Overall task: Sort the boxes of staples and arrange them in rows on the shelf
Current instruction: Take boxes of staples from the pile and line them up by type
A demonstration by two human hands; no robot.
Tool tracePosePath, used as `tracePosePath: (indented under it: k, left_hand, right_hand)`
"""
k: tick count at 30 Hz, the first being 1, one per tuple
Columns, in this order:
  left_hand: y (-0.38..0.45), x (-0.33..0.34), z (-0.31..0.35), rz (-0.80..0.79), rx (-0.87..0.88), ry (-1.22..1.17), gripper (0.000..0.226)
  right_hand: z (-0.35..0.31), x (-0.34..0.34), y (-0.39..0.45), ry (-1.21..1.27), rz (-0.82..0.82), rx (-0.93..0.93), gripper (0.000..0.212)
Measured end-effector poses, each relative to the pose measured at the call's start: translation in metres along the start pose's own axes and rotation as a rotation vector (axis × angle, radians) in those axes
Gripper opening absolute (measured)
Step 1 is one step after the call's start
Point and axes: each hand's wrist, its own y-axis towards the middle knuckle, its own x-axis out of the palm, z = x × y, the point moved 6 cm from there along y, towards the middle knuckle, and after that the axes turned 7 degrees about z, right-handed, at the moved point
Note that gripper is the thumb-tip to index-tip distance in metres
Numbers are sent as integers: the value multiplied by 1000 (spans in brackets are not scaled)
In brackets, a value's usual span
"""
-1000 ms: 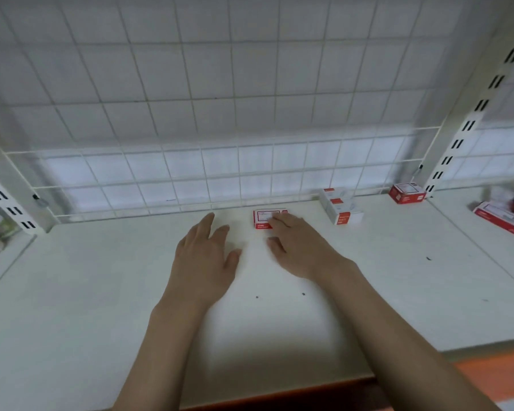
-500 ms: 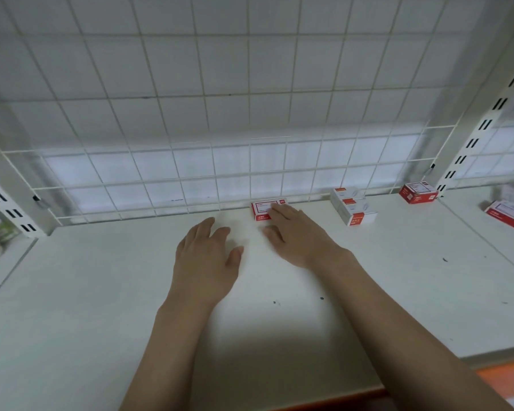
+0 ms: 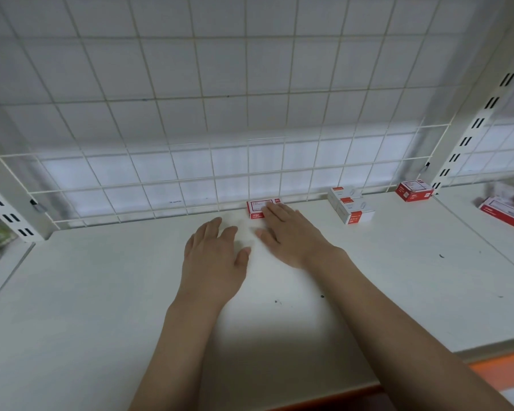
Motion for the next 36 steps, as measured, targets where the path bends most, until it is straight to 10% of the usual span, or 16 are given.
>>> tracePosePath:
  k: [13,36]
  left_hand:
    - [-11,-3,48,26,-4,-17,51]
    - [-48,83,322,39,-9,-95,55]
  right_hand:
    - [51,-45,-74,-97,109,38,63]
    - [328,-128,-224,22,186,95,50]
